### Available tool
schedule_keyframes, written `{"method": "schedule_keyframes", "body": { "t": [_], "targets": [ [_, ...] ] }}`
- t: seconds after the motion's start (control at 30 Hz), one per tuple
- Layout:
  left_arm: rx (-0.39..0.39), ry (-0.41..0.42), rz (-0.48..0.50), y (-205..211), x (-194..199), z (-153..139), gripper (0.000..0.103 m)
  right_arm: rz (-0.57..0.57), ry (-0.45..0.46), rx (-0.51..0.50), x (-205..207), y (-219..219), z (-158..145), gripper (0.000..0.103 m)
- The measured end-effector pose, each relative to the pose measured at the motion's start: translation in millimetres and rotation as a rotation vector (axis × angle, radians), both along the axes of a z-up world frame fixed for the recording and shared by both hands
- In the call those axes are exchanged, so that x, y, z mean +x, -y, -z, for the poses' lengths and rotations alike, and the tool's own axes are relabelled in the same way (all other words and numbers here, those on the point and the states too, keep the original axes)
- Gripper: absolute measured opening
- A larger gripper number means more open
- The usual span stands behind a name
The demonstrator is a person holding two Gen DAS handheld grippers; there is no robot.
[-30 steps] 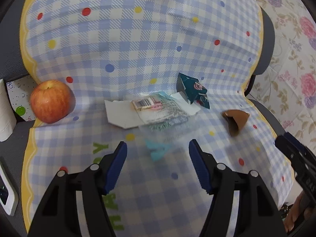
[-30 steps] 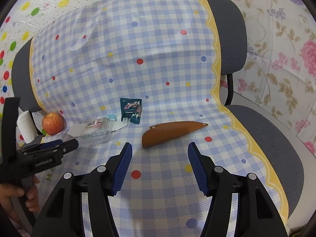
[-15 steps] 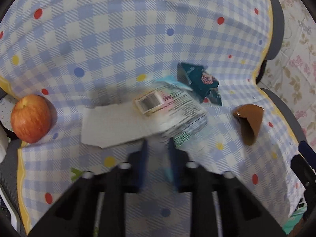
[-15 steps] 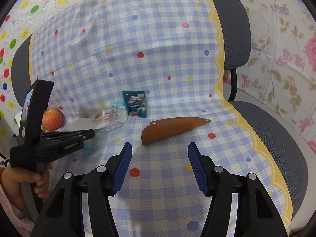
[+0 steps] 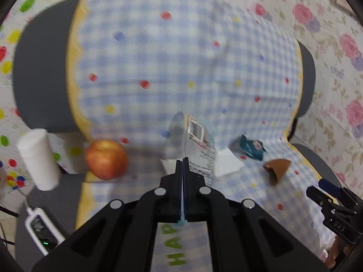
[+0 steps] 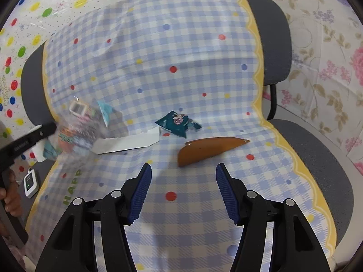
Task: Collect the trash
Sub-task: 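Grasp the clear plastic wrapper with the left gripper, then grasp the white card strip with the right gripper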
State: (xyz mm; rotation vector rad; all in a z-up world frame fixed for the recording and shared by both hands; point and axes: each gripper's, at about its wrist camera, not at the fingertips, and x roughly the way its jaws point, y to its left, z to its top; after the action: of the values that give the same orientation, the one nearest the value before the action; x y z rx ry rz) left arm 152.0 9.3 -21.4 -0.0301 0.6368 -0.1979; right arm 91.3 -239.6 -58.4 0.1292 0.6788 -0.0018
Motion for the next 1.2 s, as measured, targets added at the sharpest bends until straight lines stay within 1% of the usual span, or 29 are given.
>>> {"method": "schedule_keyframes", "body": {
  "t": [0.1,0.17,0.33,0.5,0.67,0.77,1.03,1.2],
  "targets": [
    [-0.008,0.019,-0.024,-10.9,-4.4,-4.7,0.0,-0.051,-0.018,0.014,6.3,-14.0,2.9,0.061],
    [-0.003,0.016,-0.033,-16.9,-3.6,-0.3,0.0,-0.088,-0.037,0.012,15.3,-27.4,6.9,0.061],
    [-0.034,-0.007,-0.048,-30.4,0.6,14.9,0.0,-0.169,-0.102,-0.017,47.5,-60.1,19.8,0.061],
    [-0.061,0.001,-0.072,-46.2,7.6,19.2,0.0,-0.214,-0.155,-0.081,80.0,-87.5,32.4,0.061],
    [-0.085,-0.004,-0.086,-60.1,14.4,23.4,0.0,-0.228,-0.211,-0.208,110.6,-112.5,49.2,0.062],
    [-0.099,-0.01,-0.09,-65.1,19.5,27.8,0.0,-0.236,-0.249,-0.224,123.3,-116.5,55.9,0.061],
    [-0.124,-0.031,-0.098,-68.7,33.0,37.8,0.0,-0.272,-0.258,-0.287,150.3,-129.1,58.0,0.061],
    [-0.119,-0.03,-0.101,-67.6,34.4,37.5,0.0,-0.324,-0.238,-0.331,161.2,-143.8,53.3,0.057]
  ]
}}
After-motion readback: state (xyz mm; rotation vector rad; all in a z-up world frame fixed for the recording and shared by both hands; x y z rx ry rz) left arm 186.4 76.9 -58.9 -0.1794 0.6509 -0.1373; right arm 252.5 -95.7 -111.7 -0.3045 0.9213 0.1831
